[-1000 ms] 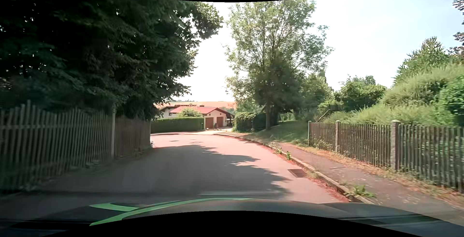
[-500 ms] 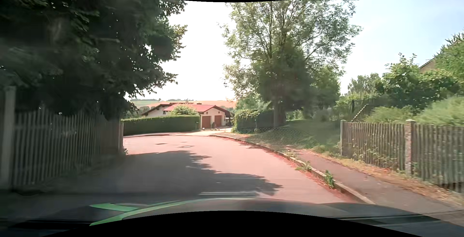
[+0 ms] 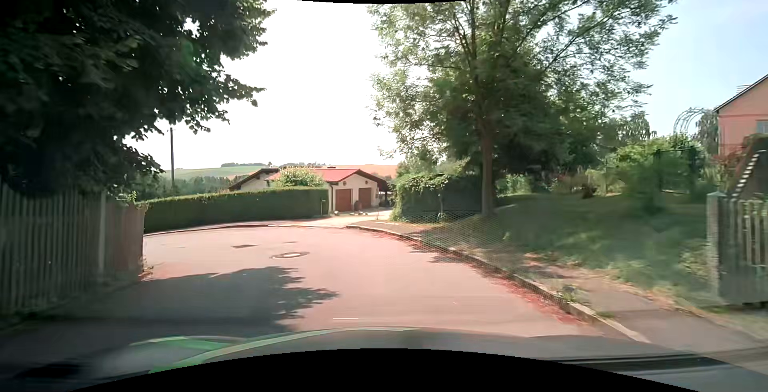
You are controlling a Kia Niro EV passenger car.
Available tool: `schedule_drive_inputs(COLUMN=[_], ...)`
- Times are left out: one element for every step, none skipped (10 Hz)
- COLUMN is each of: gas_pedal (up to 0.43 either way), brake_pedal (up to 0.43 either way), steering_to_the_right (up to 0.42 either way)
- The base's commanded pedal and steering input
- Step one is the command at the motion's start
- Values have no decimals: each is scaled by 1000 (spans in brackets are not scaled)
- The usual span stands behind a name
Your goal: Follow the waypoints while adhering to traffic rules and regulations
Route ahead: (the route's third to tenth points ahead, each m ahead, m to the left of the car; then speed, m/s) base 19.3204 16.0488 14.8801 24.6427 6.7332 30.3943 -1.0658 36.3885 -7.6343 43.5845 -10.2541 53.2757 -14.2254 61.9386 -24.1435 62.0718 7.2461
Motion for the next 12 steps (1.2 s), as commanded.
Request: schedule_drive_inputs(gas_pedal=[0,0,0,0,0,0,0,0,0,0,0,0], brake_pedal=[195,201,201,201,201,201,201,201,201,201,201,195], steering_to_the_right=[-53,-69,-83,-91,-98,-110,-123,-136,-152,-170,-191,-210])
